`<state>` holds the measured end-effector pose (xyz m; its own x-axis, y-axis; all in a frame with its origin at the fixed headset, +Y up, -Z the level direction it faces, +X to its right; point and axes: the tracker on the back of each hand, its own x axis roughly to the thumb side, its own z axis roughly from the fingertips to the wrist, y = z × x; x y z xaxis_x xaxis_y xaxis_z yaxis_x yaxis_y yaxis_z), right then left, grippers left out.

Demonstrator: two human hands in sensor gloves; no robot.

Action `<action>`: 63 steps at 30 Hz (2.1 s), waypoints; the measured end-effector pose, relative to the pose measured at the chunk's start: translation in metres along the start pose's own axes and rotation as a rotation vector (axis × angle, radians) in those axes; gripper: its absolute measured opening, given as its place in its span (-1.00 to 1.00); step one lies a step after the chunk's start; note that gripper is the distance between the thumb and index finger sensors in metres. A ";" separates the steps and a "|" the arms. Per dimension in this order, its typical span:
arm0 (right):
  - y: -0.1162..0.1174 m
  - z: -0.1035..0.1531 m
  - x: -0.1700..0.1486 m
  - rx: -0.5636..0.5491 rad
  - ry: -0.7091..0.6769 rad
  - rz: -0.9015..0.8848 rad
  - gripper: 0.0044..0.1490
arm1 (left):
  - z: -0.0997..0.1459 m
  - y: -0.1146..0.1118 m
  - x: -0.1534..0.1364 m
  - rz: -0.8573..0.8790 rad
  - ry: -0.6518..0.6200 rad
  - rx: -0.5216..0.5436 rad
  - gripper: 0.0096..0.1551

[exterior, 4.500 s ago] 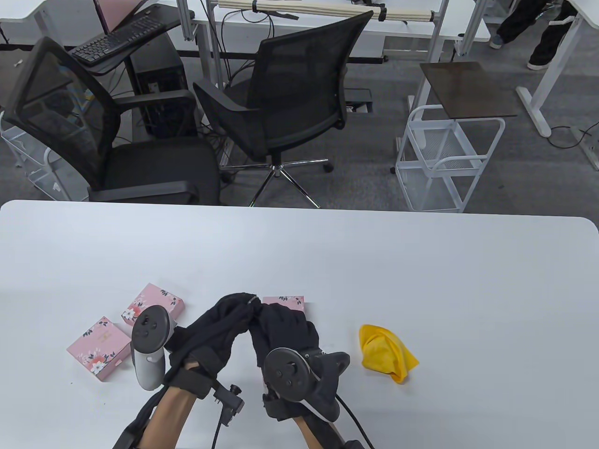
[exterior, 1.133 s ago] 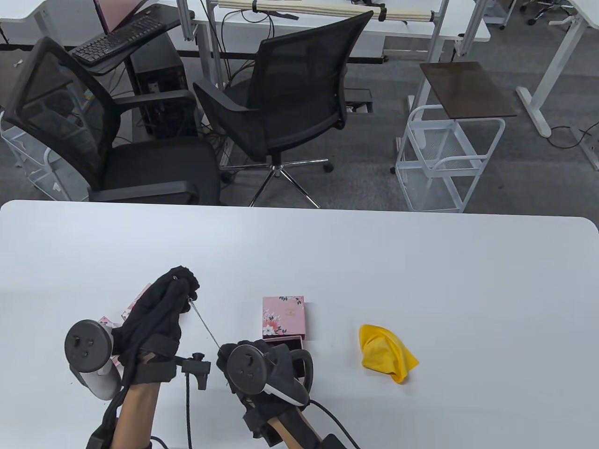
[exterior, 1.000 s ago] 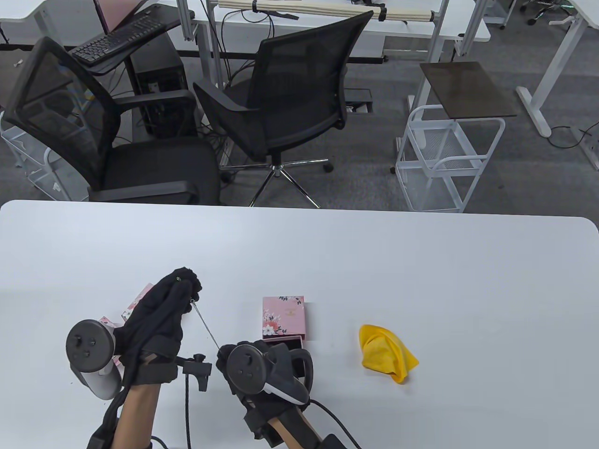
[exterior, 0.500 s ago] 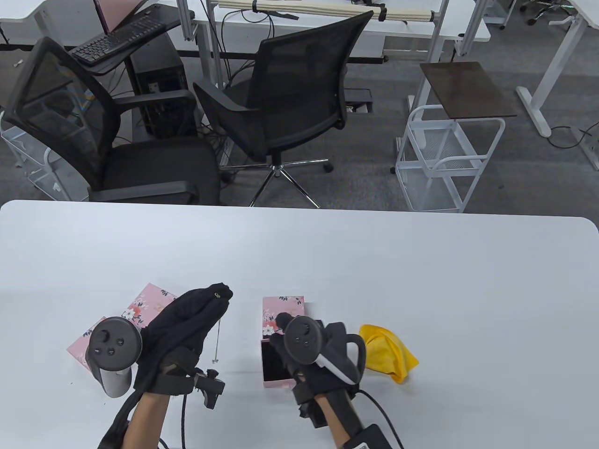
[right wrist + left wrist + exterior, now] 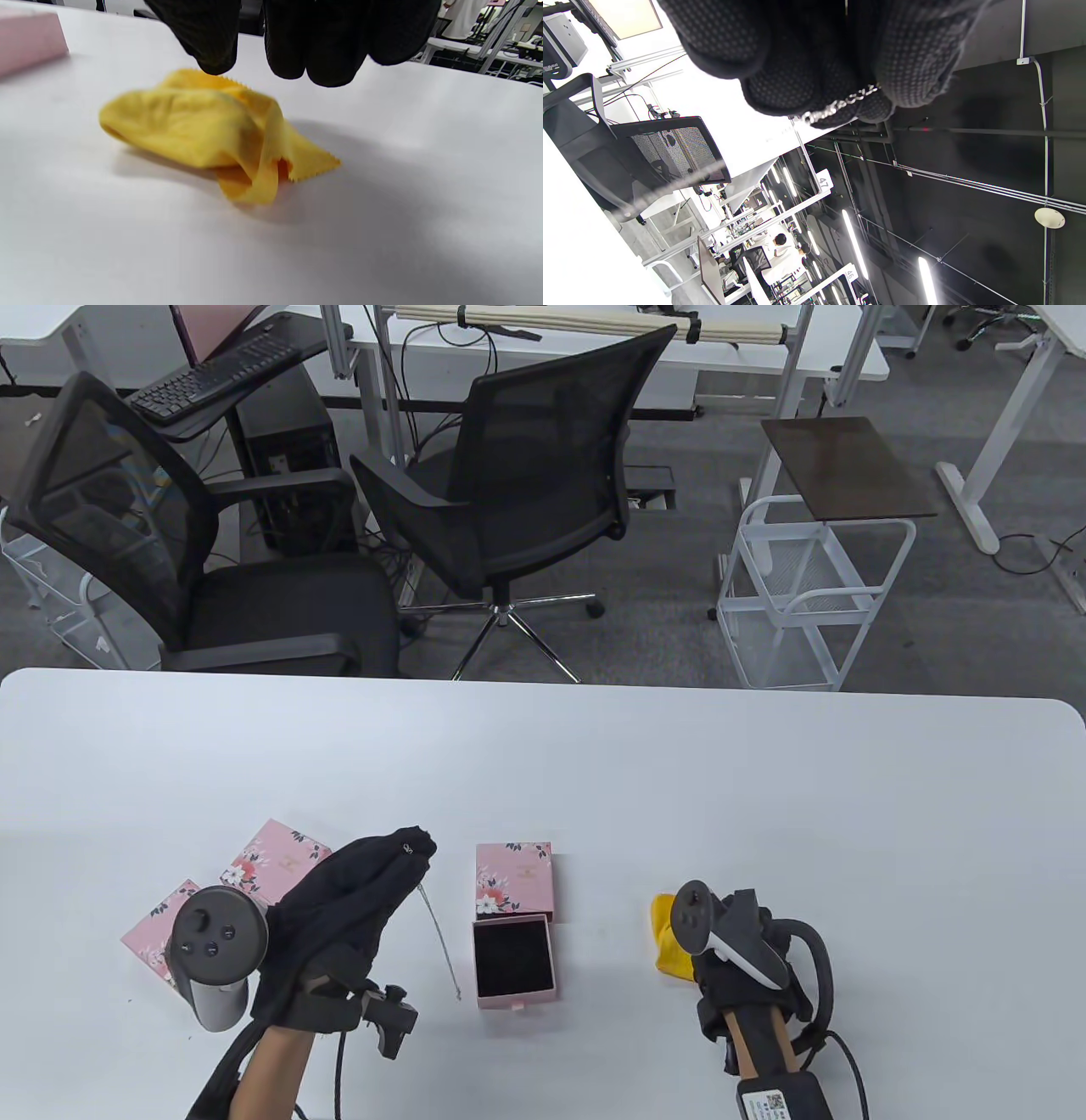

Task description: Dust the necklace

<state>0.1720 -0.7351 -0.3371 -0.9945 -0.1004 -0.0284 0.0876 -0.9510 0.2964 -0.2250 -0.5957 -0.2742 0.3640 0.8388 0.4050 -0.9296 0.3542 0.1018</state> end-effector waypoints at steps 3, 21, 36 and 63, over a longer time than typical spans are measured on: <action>0.010 -0.007 0.007 0.017 0.018 0.048 -0.42 | 0.000 0.000 0.000 0.007 0.000 -0.004 -0.62; 0.009 -0.006 0.004 -0.166 0.045 -0.245 -0.36 | -0.001 0.003 -0.001 0.028 0.018 0.008 -0.62; -0.068 0.046 0.088 -0.324 -0.506 -1.086 -0.32 | -0.004 0.007 -0.007 0.028 0.062 0.000 -0.62; -0.108 0.114 0.178 -0.886 -0.453 -0.778 -0.13 | -0.002 -0.008 -0.002 -0.001 0.074 -0.041 -0.61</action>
<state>-0.0207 -0.6166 -0.2650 -0.7151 0.5145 0.4731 -0.6944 -0.6006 -0.3965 -0.2177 -0.5992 -0.2780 0.3696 0.8661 0.3364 -0.9266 0.3704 0.0645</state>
